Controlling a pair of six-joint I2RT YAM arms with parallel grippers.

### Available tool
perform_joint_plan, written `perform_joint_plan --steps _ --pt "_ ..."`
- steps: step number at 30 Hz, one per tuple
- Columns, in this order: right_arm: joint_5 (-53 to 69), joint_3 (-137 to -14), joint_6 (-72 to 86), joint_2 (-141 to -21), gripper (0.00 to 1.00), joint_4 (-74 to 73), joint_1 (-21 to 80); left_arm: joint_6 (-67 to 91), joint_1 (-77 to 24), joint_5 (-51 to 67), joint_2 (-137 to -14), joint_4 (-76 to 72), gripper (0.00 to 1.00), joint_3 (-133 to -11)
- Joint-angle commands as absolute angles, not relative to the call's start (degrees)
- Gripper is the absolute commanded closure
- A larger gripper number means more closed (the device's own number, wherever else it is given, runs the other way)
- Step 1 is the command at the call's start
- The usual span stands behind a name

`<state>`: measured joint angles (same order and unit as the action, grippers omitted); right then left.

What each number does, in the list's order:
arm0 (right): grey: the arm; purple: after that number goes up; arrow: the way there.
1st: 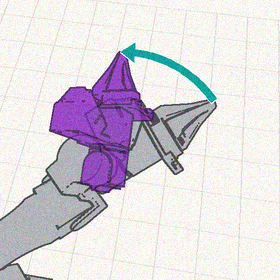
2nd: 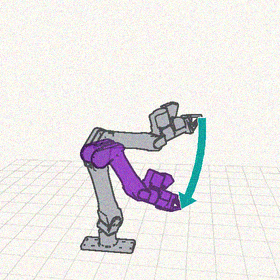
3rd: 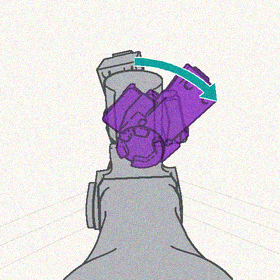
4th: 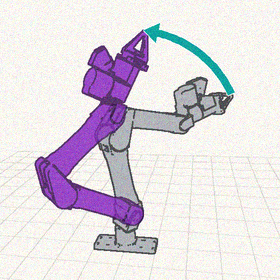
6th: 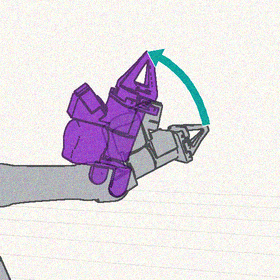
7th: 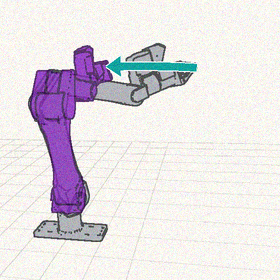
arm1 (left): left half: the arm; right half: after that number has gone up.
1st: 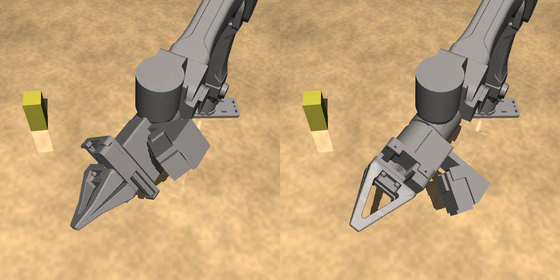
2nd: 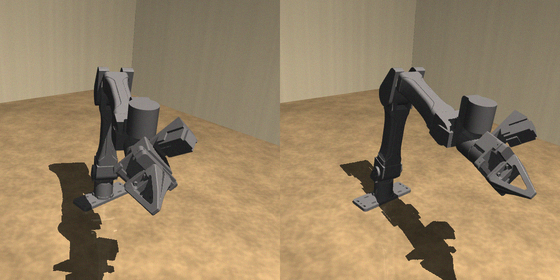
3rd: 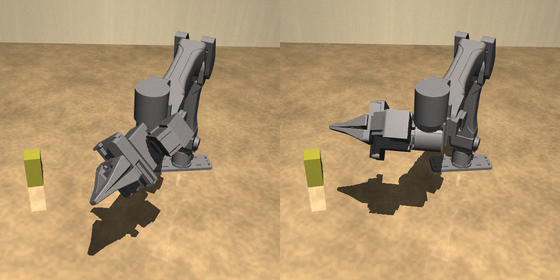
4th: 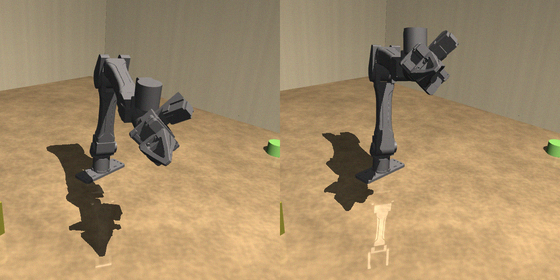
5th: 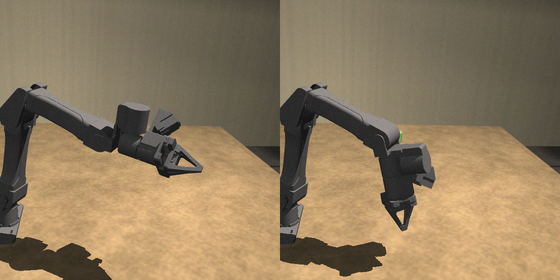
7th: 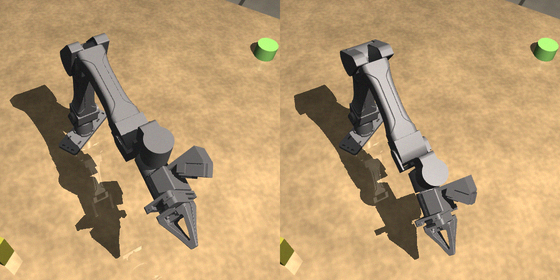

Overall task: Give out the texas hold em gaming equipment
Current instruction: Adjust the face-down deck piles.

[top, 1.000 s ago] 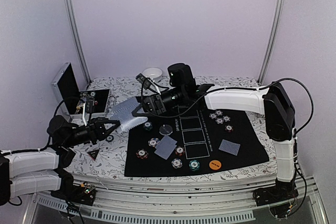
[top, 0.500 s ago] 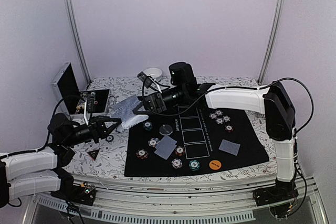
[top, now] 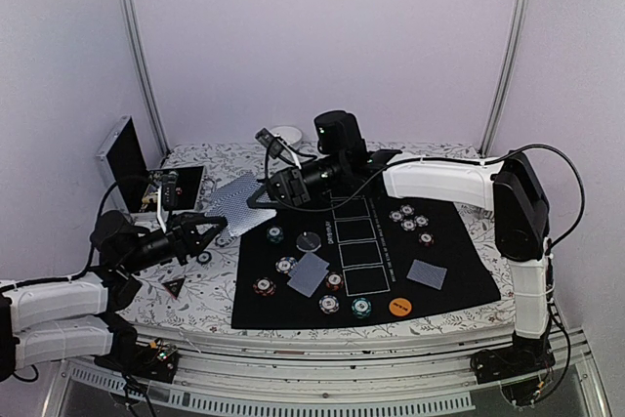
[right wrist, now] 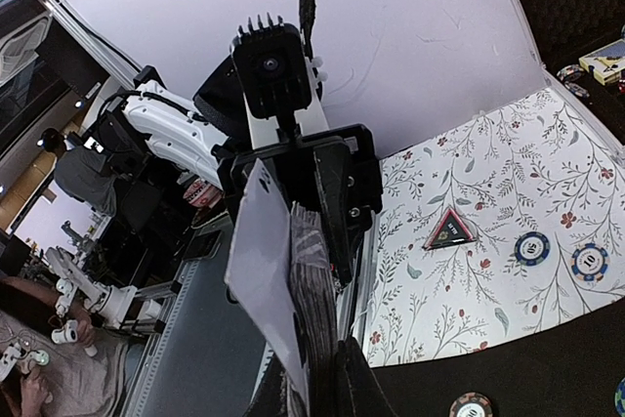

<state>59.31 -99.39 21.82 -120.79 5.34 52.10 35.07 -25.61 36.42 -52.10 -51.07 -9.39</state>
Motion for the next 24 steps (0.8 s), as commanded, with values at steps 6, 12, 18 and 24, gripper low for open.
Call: perform_joint_plan --steps 6,12,18,24 --pt "68.1 -103.83 21.31 -122.18 0.98 7.58 58.33 35.06 -26.8 30.62 -55.55 -50.09 0.79 -10.99" --pt "67.77 -104.3 21.42 -122.9 0.98 7.59 58.45 34.98 -27.23 30.58 -56.06 -50.51 0.71 -11.07" --pt "67.94 -104.63 21.8 -123.31 0.98 7.66 58.58 34.97 -27.51 30.57 -56.4 -51.38 0.63 -10.96" --pt "68.24 -105.07 21.97 -123.98 0.98 7.75 58.84 34.98 -27.86 30.87 -56.46 -52.37 0.59 -10.98"
